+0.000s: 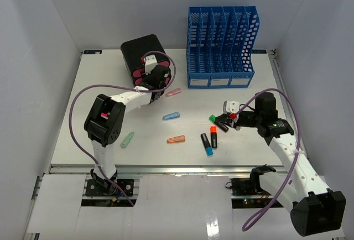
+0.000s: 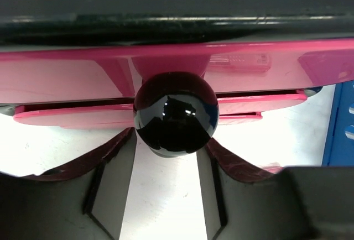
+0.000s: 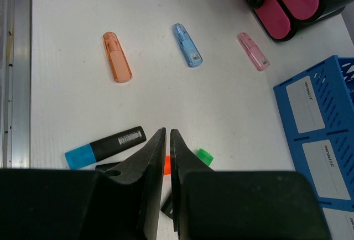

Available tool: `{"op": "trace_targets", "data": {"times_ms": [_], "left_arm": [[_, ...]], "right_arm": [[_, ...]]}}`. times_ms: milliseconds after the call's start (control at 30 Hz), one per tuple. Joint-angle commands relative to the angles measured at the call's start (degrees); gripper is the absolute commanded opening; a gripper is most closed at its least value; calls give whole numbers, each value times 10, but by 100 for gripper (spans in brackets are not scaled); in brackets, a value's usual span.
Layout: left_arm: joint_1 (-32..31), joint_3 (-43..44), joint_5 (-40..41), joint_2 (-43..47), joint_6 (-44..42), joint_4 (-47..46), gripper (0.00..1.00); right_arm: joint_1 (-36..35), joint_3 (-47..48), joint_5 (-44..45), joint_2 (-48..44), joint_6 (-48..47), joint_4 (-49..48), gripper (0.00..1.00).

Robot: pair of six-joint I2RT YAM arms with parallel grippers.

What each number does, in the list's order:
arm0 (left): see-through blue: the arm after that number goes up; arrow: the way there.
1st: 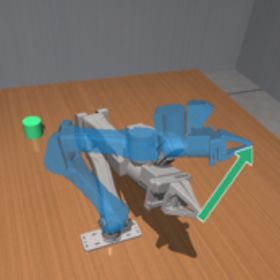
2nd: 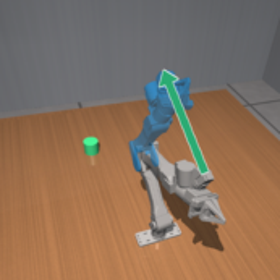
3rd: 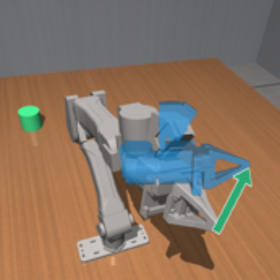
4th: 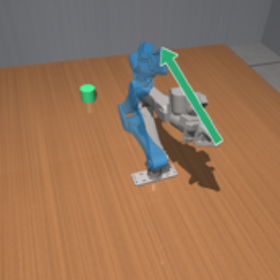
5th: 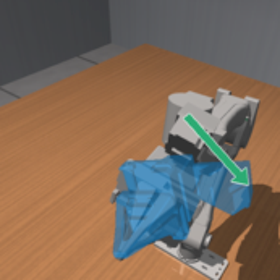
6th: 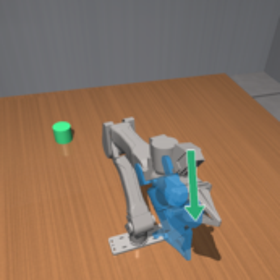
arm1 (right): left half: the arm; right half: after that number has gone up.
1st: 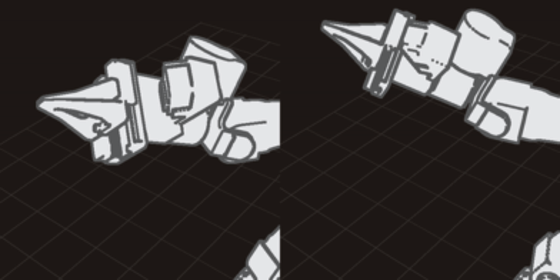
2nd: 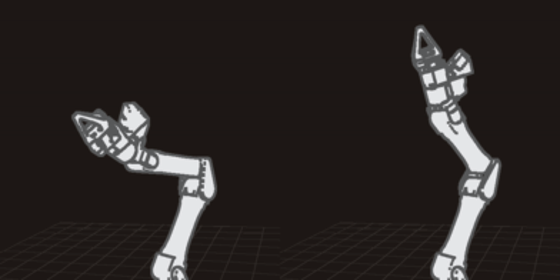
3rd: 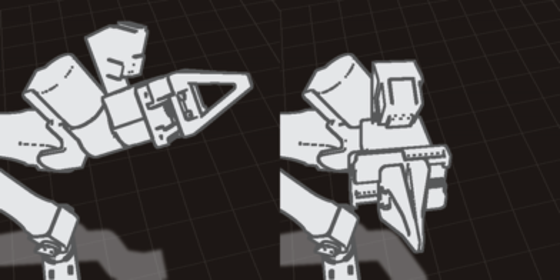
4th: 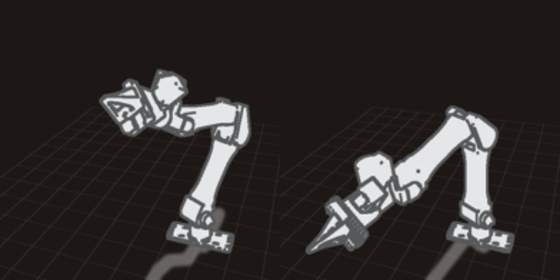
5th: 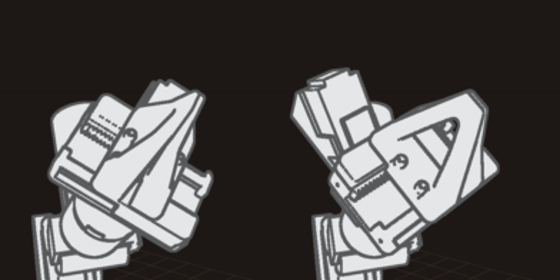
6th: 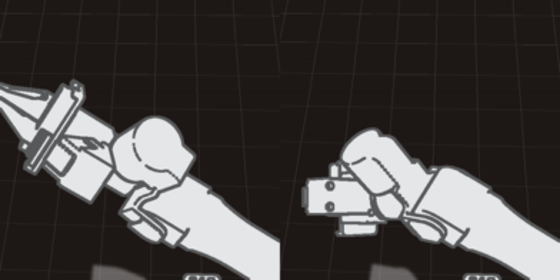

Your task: Organize the desk

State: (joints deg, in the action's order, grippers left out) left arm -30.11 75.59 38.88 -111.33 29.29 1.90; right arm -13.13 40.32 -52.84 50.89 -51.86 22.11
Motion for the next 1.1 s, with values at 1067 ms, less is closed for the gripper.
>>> {"op": "trace_targets", "data": {"times_ms": [1067], "left_arm": [[-128,-201,23,216,111,30,31]], "right_arm": [[4,3,-6,3,-6,-14,13]]}}
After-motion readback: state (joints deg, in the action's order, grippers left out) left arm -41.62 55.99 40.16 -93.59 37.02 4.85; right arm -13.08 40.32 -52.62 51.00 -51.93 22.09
